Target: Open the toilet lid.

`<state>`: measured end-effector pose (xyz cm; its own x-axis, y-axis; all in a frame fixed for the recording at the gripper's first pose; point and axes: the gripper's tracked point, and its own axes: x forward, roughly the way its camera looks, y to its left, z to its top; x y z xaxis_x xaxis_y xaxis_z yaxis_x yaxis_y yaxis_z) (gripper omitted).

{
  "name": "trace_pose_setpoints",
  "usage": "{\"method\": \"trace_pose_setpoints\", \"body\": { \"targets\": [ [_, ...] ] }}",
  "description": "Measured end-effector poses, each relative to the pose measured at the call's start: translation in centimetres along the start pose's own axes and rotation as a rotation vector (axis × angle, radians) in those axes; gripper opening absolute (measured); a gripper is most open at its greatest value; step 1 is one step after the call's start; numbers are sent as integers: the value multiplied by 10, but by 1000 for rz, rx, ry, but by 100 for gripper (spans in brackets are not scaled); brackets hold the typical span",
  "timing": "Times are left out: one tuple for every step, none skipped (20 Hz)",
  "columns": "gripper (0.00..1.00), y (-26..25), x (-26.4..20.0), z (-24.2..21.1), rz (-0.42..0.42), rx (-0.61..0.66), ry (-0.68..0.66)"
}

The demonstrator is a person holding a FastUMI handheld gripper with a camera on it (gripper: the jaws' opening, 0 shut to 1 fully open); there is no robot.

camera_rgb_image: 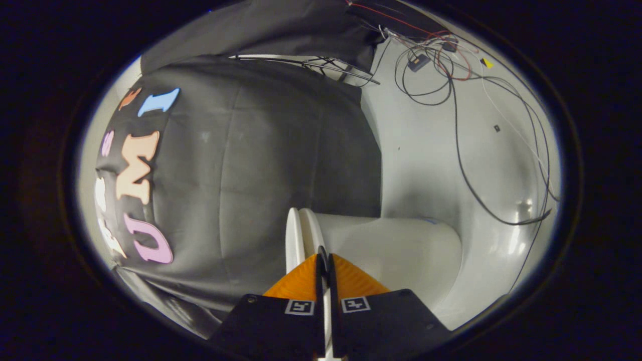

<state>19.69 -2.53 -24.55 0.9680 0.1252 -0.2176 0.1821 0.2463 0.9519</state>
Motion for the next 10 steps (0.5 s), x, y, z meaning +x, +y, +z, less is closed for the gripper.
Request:
{"method": "trace_pose_setpoints", "body": {
  "targets": [
    [5, 0, -1, 0, -6, -11, -1],
    [4, -2, -1, 0, -13, -25, 0],
    [3, -1, -2, 0, -17, -43, 1],
    [2, 3, -5, 3, -11, -67, 1],
    [2, 9, -5, 3, -1, -90, -1],
    [1, 29, -6, -2, 6, -120, -1],
    [1, 39, -7, -4, 10, -150, -5],
    [1, 45, -11, -6, 17, -179, -7],
    [1, 54, -14, -7, 32, -202, -12],
    [1, 64, -17, -10, 50, -224, -16]
  ]
}}
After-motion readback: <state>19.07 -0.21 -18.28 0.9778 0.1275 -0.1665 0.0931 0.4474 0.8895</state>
